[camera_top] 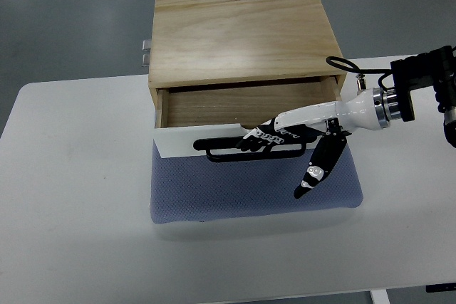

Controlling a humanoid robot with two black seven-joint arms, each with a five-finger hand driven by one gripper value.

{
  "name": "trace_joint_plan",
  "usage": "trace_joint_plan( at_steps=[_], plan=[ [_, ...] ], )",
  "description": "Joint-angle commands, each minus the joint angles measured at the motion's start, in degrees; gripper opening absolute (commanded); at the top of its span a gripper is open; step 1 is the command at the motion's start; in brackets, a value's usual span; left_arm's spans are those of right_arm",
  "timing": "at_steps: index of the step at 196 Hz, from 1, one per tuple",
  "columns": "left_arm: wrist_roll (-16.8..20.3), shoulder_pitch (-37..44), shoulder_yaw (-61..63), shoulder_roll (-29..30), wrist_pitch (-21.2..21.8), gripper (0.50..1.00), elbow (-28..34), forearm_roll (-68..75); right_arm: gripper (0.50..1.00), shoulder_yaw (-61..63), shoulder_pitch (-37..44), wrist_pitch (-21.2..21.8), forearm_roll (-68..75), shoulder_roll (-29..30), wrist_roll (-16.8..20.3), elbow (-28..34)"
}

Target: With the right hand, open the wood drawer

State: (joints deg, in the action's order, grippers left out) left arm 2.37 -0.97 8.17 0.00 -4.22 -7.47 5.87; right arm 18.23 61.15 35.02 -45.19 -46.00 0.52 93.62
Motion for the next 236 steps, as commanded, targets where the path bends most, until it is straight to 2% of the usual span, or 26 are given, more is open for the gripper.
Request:
trace_joint_plan(
  at_steps=[1,65,138,173,203,224,234,235,236],
  plan=[
    [0.0,0.0,0.0,0.0,0.0,1.000,0.0,-0.1,0.952,0.3,0.0,0.0,0.0,-0.1,0.0,0.0],
    [0.0,0.0,0.0,0.0,0.0,1.000,0.0,0.0,0.952,0.7,3.4,0.0,8.3,-2.2,1.1,0.6],
    [0.0,0.0,0.0,0.0,0.0,1.000,0.0,0.0,0.952,1.5,10.7,0.0,22.3,-9.3,2.4,-0.7],
    [0.0,0.0,0.0,0.0,0.0,1.000,0.0,-0.1,0.950,5.4,10.5,0.0,28.8,-11.6,1.9,-11.3],
    [0.0,0.0,0.0,0.0,0.0,1.000,0.0,0.0,0.950,5.9,10.0,0.0,38.9,-13.2,1.7,-24.5],
    [0.0,0.0,0.0,0.0,0.0,1.000,0.0,0.0,0.950,5.8,6.6,0.0,48.5,-11.3,1.7,-36.3],
    [0.0,0.0,0.0,0.0,0.0,1.000,0.0,0.0,0.950,5.8,6.6,0.0,48.5,-11.3,1.7,-36.3],
    [0.0,0.0,0.0,0.0,0.0,1.000,0.0,0.0,0.950,5.9,4.6,0.0,52.9,-8.8,1.6,-41.7],
    [0.0,0.0,0.0,0.0,0.0,1.000,0.0,0.0,0.950,5.9,4.6,0.0,52.9,-8.8,1.6,-41.8]
  ],
)
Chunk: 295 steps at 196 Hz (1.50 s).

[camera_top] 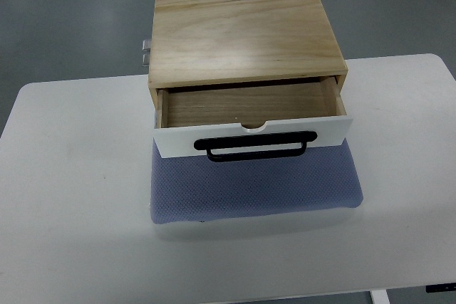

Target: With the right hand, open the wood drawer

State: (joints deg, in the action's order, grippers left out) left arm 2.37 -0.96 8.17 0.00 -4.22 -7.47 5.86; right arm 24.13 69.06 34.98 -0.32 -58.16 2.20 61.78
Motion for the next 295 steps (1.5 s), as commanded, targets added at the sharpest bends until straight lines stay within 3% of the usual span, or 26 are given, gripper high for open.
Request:
trace_joint_plan(
  at_steps=[1,32,65,85,112,134,185,295],
  plan=[
    [0.0,0.0,0.0,0.0,0.0,1.000,0.0,0.0,0.950,0.0,-3.8,0.0,9.1,3.9,-0.1,-11.1],
    [0.0,0.0,0.0,0.0,0.0,1.000,0.0,0.0,0.950,0.0,-10.5,0.0,25.8,9.7,0.2,-22.0],
    [0.0,0.0,0.0,0.0,0.0,1.000,0.0,-0.1,0.950,0.2,-14.9,-7.4,34.6,18.4,-0.1,-30.5],
    [0.0,0.0,0.0,0.0,0.0,1.000,0.0,0.0,0.950,0.2,-16.4,-8.3,35.2,22.1,-0.2,-33.5],
    [0.0,0.0,0.0,0.0,0.0,1.000,0.0,0.0,0.950,0.4,-18.6,-9.2,35.2,25.8,-0.3,-33.8],
    [0.0,0.0,0.0,0.0,0.0,1.000,0.0,-0.1,0.952,2.1,-19.4,-12.9,35.0,28.5,-0.2,-33.8],
    [0.0,0.0,0.0,0.0,0.0,1.000,0.0,0.0,0.954,2.3,-19.5,-16.3,34.1,29.2,-0.2,-33.4],
    [0.0,0.0,0.0,0.0,0.0,1.000,0.0,0.0,0.954,2.2,-21.5,-15.6,34.2,29.5,-0.1,-33.0]
  ],
)
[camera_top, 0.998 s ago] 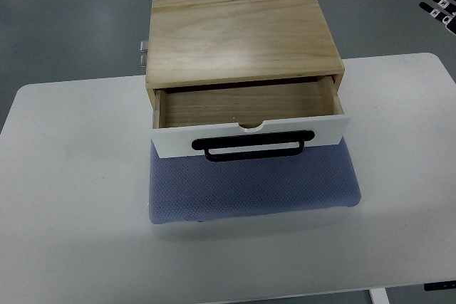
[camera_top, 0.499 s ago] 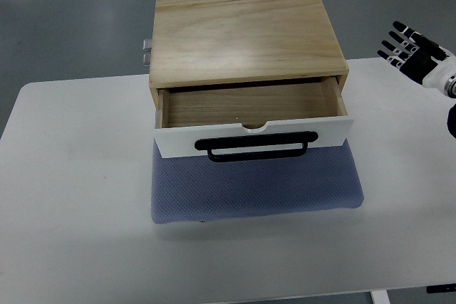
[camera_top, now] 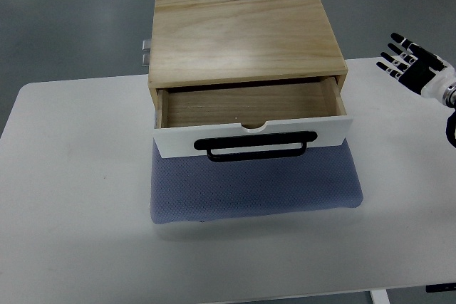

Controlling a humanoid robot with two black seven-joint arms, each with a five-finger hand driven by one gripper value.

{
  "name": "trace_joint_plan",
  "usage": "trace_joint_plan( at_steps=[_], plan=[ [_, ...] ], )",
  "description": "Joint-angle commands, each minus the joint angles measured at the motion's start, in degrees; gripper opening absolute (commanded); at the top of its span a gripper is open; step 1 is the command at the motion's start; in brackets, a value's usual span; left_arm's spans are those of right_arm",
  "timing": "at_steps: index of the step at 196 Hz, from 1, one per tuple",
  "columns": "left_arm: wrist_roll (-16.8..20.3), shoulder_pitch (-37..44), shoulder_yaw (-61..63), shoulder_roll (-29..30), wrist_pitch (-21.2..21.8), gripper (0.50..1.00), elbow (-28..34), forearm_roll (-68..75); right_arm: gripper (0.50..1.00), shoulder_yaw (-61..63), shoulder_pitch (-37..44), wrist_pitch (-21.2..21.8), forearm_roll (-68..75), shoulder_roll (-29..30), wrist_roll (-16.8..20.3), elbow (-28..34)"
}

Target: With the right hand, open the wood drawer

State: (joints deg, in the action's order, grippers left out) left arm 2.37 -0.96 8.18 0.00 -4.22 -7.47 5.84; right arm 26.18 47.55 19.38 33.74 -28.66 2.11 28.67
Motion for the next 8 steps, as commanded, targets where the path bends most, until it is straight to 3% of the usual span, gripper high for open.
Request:
trace_joint_plan(
  at_steps=[1,8],
  plan=[
    [0.0,0.0,0.0,0.0,0.0,1.000,0.0,0.0,0.954,0.1,0.0,0.0,0.1,0.0,0.0,0.1],
    [0.0,0.0,0.0,0.0,0.0,1.000,0.0,0.0,0.954,-0.1,0.0,0.0,0.0,-0.1,0.0,0.1]
  ],
)
